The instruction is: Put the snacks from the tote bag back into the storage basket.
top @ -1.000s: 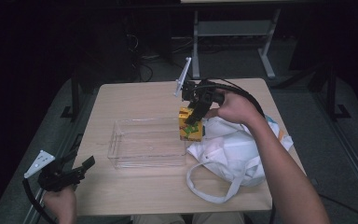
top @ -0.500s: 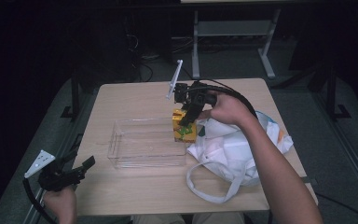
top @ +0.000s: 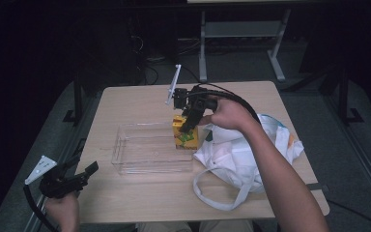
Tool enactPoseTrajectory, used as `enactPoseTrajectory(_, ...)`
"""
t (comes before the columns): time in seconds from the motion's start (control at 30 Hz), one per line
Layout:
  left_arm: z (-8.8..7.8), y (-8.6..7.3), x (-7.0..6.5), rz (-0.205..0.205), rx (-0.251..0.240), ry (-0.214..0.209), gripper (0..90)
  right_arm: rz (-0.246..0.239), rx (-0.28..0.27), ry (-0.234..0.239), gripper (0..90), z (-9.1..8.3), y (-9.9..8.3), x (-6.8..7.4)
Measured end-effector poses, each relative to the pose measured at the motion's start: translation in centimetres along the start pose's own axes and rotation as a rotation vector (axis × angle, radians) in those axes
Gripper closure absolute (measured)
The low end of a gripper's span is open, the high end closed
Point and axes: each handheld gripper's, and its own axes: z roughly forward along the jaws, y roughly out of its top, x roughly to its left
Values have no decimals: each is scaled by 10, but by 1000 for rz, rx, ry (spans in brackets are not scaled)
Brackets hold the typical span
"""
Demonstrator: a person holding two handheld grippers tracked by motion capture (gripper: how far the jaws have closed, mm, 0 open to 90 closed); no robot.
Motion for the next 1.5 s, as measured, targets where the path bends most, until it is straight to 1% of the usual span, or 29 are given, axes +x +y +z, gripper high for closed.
enactPoseTrajectory(0.13, 0, 0, 0, -2, 0, 0, 125, -1, 7, 3, 521, 3, 3, 1)
enactPoseTrajectory(0.23, 0, 0, 0, -1, 1, 0, 125, -11, 3, -4, 521, 4, 5, 1)
enactPoseTrajectory(0.27, 0, 0, 0, -3, 0, 1, 125, -4, 4, 1, 521, 5, 5, 1)
enactPoseTrajectory(0.3, 0, 0, 0, -3, 0, 0, 125, -13, 1, -4, 521, 6, 6, 0)
enactPoseTrajectory(0.4, 0, 0, 0, -2, 3, 1, 125, -11, 7, 3, 521, 8, 8, 1)
enactPoseTrajectory(0.5, 0, 0, 0, 0, 4, 1, 125, -21, 0, 4, 521, 10, 10, 1)
enactPoseTrajectory(0.57, 0, 0, 0, 1, 3, 1, 125, -16, -1, 12, 521, 11, 11, 2)
enactPoseTrajectory(0.67, 0, 0, 0, 0, 5, 2, 125, -20, 0, 16, 521, 14, 12, 2)
enactPoseTrajectory(0.7, 0, 0, 0, 0, 5, 1, 125, -23, 2, 14, 521, 15, 12, 1)
enactPoseTrajectory(0.8, 0, 0, 0, -2, 4, 3, 125, -7, 7, 19, 521, 17, 12, 2)
enactPoseTrajectory(0.93, 0, 0, 0, 1, 6, 3, 125, -21, -1, 22, 521, 20, 12, 1)
enactPoseTrajectory(1.3, 0, 0, 0, -4, -1, 4, 125, -26, 0, 33, 521, 27, 15, 2)
enactPoseTrajectory(1.5, 0, 0, 0, -2, 4, 4, 125, -30, 2, 36, 521, 32, 15, 2)
